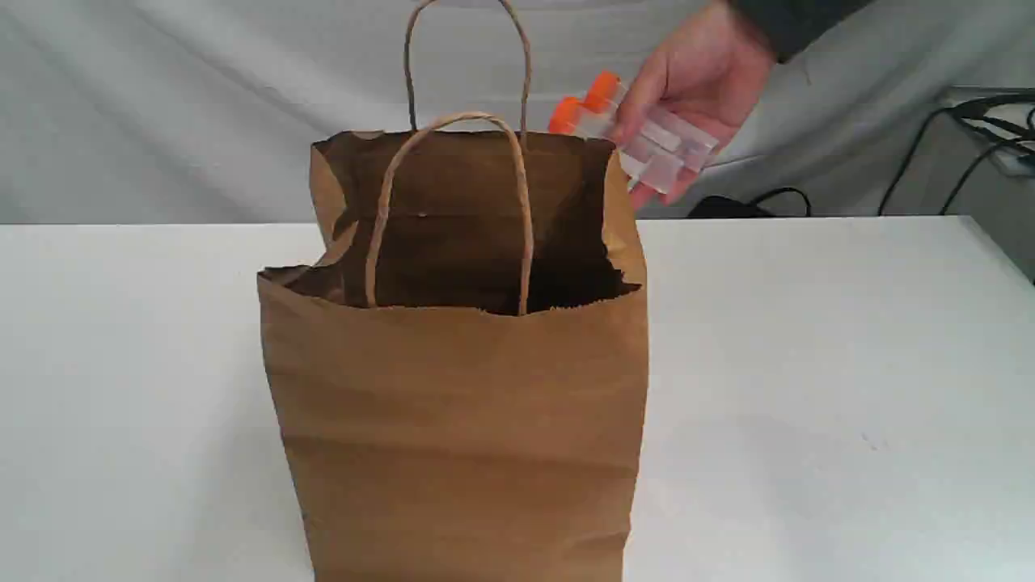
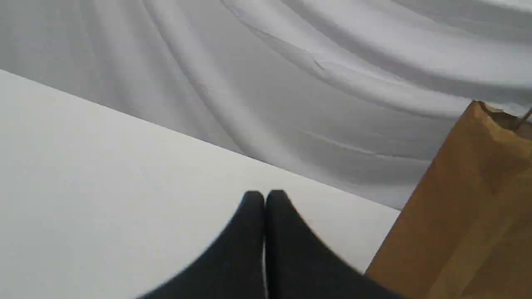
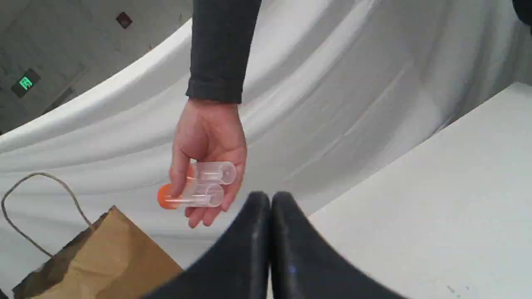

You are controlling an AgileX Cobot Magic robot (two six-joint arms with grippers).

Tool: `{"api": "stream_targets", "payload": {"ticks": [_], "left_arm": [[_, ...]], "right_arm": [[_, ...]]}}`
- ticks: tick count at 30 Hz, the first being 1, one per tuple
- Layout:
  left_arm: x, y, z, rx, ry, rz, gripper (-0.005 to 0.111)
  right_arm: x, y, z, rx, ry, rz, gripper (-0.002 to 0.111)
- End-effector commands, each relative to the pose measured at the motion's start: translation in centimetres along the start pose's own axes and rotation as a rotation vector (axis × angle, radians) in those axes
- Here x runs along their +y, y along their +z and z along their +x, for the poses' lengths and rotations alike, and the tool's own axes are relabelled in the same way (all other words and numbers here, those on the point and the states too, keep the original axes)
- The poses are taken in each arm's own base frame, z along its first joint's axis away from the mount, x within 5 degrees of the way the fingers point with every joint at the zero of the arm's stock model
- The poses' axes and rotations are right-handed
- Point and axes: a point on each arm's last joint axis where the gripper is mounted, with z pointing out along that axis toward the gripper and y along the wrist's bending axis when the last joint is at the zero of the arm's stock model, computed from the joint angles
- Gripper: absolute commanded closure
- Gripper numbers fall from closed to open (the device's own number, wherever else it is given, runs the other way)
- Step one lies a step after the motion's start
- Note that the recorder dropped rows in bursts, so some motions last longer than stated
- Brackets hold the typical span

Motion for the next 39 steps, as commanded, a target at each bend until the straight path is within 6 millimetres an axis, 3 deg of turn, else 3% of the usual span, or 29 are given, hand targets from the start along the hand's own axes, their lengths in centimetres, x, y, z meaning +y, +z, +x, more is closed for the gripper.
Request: {"api": "stream_targets", "payload": {"ticks": [1, 10, 16, 19, 30, 34, 39], "left_arm": [[0.1, 0.0, 0.1, -0.006, -0.006, -0.003, 0.107], [-0.1, 0.0, -0.3, -0.044, -0.008, 0.010, 0.107], [-0.4, -0.2, -1.5, -0.171, -0.213, 0.067, 0.107], [-0.6, -0.3, -1.9, -0.162, -0.221, 0.071, 0.107], [-5.0, -3.3, -11.9, -0.121, 0.120, 0.071, 0.107], [-7.0, -2.5, -14.9, -0.018, 0.275, 0.127, 0.107], [-10.1, 0.4, -17.3, 0.181, 0.391, 0.333, 0.107]], "right_arm": [[0.0, 0.0, -0.2, -0.033, 0.005, 0.001, 0.108], [0.0, -0.1, -0.6, -0.073, 0.022, -0.002, 0.108], [0.0, -0.1, -0.4, -0.056, 0.023, 0.000, 0.108], [0.0, 0.0, -0.3, -0.041, 0.023, 0.001, 0.108], [0.0, 0.0, -0.3, -0.041, 0.007, 0.001, 0.108], [0.0, 0.0, -0.3, -0.041, -0.011, 0.002, 0.108], [-0.1, 0.0, 0.0, -0.006, -0.030, 0.004, 0.108]]}}
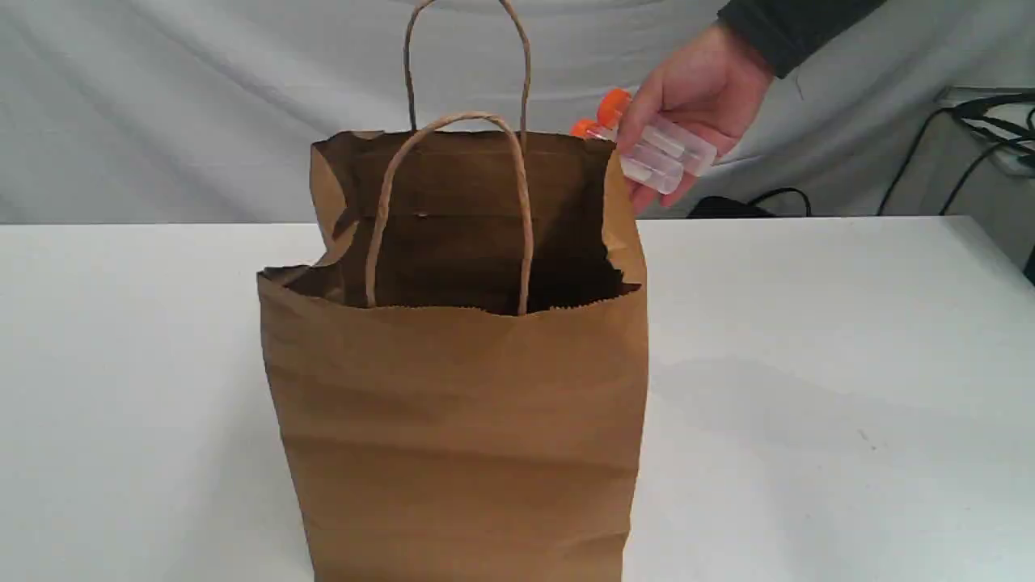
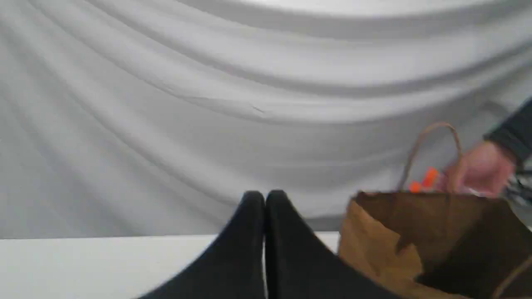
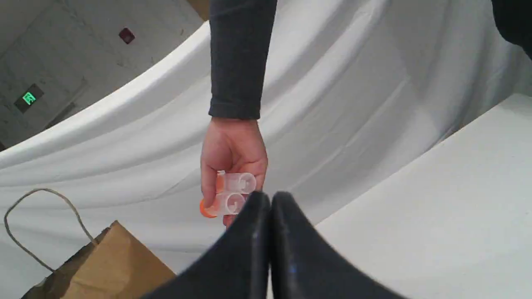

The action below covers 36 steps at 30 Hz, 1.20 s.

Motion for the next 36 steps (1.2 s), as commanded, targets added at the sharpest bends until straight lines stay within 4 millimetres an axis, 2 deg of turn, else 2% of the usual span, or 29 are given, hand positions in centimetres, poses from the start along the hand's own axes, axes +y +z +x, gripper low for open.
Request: {"api": "stream_targets", "payload": {"ticks": [1, 8, 11, 15, 19, 24, 28, 33, 36], "left_arm": [[-0.9, 2.1, -1.5, 0.112, 0.094, 0.154, 0.107], [-1.5, 7.8, -3.1, 0.381, 0.103, 0.410, 0.107], [-1.7, 9.8, -3.3, 0.433, 0.077, 0.512, 0.105], [-1.7, 13.0, -3.2, 0.483, 0.086, 0.661, 0.094], [-1.5, 15.4, -2.8, 0.519, 0.068, 0.747, 0.075], [-1.6, 17.3, -2.4, 0.495, -0.075, 0.812, 0.042], [-2.7, 18.0, -2.3, 0.480, -0.122, 0.878, 0.040], [-6.1, 17.9, -1.9, 0.426, 0.067, 0.973, 0.040], [-7.4, 18.4, -1.4, 0.404, 0.198, 0.924, 0.040]], "right_arm": [[-0.1, 0.0, 0.3, 0.025, -0.042, 0.005, 0.108], [-0.1, -0.1, 0.5, 0.041, -0.047, 0.006, 0.108], [-0.1, -0.1, 0.5, 0.041, -0.047, 0.006, 0.108], [-0.1, -0.1, 0.5, 0.041, -0.047, 0.006, 0.108], [-0.1, -0.1, 0.5, 0.041, -0.061, 0.006, 0.108], [-0.1, -0.1, 0.6, 0.056, -0.099, 0.007, 0.108], [-0.1, -0.1, 0.6, 0.056, -0.099, 0.007, 0.108], [-0.1, -0.1, 0.6, 0.056, -0.099, 0.007, 0.108], [-0.1, -0.1, 0.6, 0.056, -0.104, 0.007, 0.108]]}}
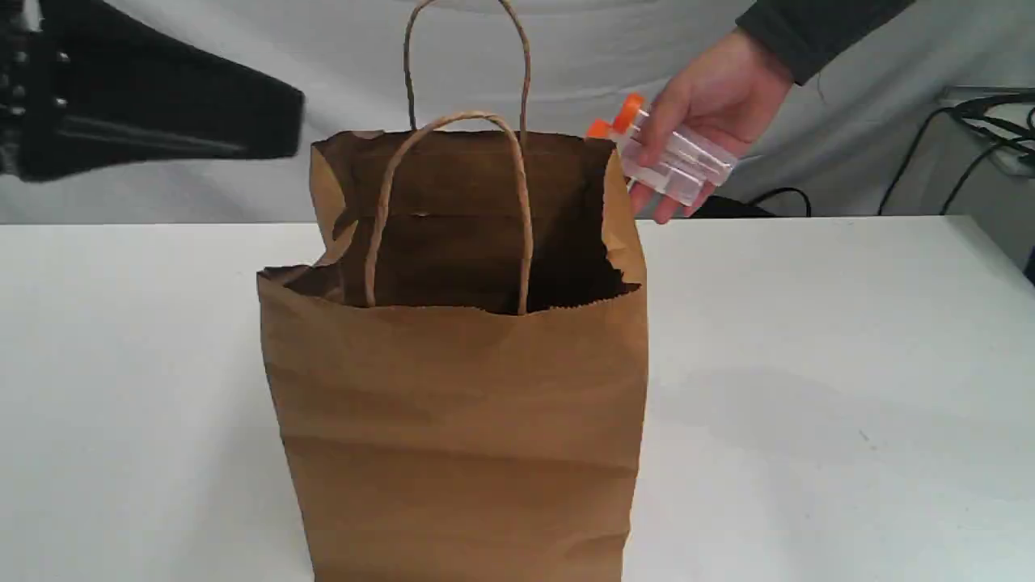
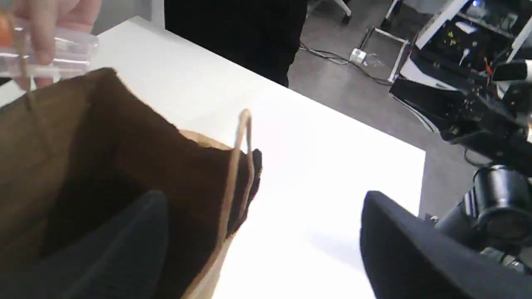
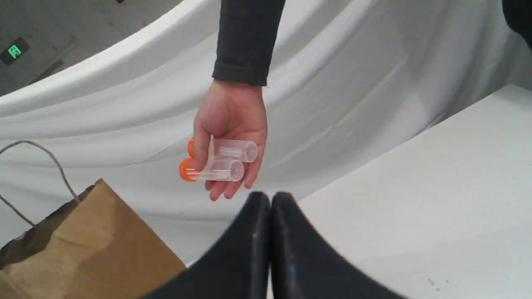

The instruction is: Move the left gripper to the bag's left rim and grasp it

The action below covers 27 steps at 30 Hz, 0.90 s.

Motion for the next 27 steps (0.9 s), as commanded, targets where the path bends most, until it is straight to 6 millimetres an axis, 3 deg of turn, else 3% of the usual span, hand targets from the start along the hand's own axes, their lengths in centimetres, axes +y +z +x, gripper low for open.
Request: {"api": "stream_targets", "payload": {"ticks": [1, 7, 18, 21, 25, 27], "left_arm": [[-0.5, 1.4, -0.3, 0.032, 0.131, -0.083, 0.040], [-1.2, 3.1, -0.5, 0.040, 0.199, -0.114, 0.040], [1.0, 5.8, 0.6, 0.085, 0.125, -0.119, 0.041], [1.1, 5.8, 0.4, 0.071, 0.129, -0.140, 0.058], [1.1, 5.8, 0.4, 0.071, 0.134, -0.141, 0.107], [1.2, 5.8, 0.3, 0.066, 0.140, -0.149, 0.107]], "right_arm": [[-0.1, 0.0, 0.1, 0.000, -0.034, 0.005, 0.108], [-0.1, 0.0, 0.1, 0.000, -0.038, 0.006, 0.108], [-0.1, 0.0, 0.1, 0.002, -0.038, 0.006, 0.108], [-0.1, 0.0, 0.1, 0.002, -0.038, 0.006, 0.108], [-0.1, 0.0, 0.1, 0.002, -0.038, 0.006, 0.108], [-0.1, 0.0, 0.1, 0.002, -0.038, 0.006, 0.108]]}}
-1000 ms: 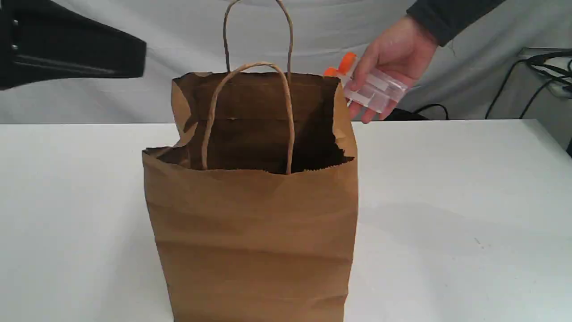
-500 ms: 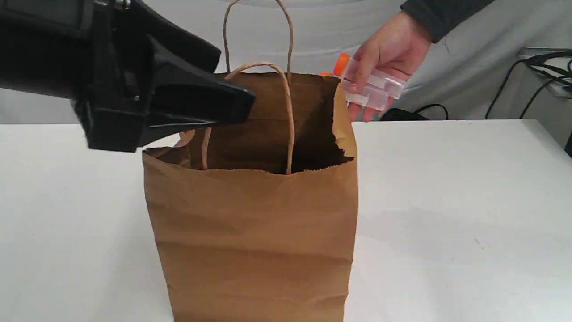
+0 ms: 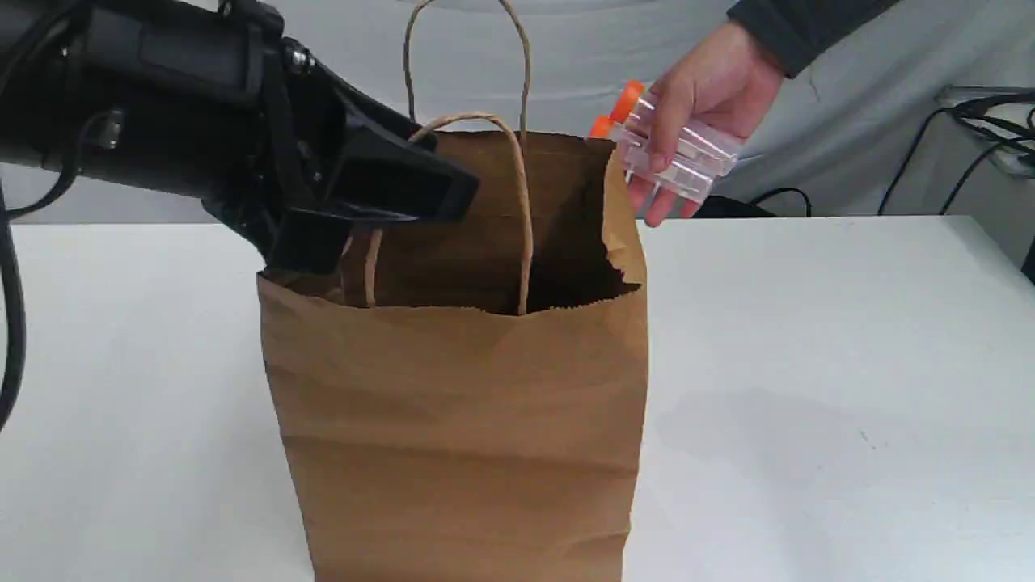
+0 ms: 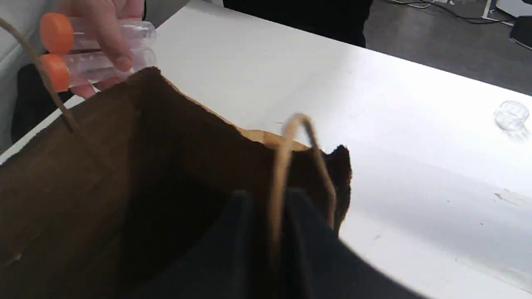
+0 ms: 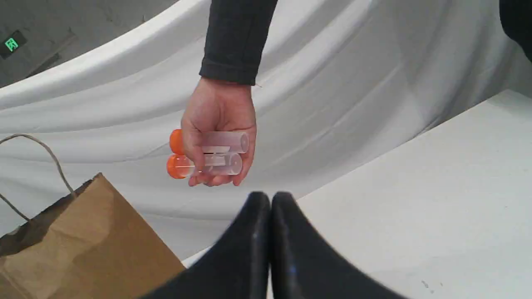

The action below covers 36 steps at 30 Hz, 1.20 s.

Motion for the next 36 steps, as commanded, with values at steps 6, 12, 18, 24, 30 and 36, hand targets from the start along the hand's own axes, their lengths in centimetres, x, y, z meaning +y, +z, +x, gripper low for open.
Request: {"api": "stream_targets", "payload": {"ticks": [6, 12, 18, 24, 30, 36], "left_arm": [[0.0, -0.1, -0.3, -0.020, 0.023, -0.022, 0.107], [0.4, -0.1, -0.6, -0.044, 0.005, -0.055, 0.107], [0.4, -0.1, -0.6, -0.048, 0.004, -0.062, 0.107], [0.5, -0.1, -0.6, -0.052, -0.027, -0.068, 0.107], [0.5, -0.1, -0.6, -0.052, -0.027, -0.068, 0.107], [0.5, -0.1, -0.6, -0.052, -0.027, -0.068, 0.107]], "right_arm": [[-0.1, 0.0, -0.1, -0.020, -0.014, 0.004, 0.108], [-0.1, 0.0, -0.3, -0.046, 0.022, 0.003, 0.108], [-0.1, -0.2, -1.7, -0.203, 0.120, -0.003, 0.108], [3.4, -1.5, -6.5, -0.324, -0.045, -0.105, 0.108], [8.6, -1.1, -13.7, -0.338, -0.303, -0.123, 0.108], [13.0, 4.4, -20.2, -0.105, -0.476, -0.044, 0.108]]}}
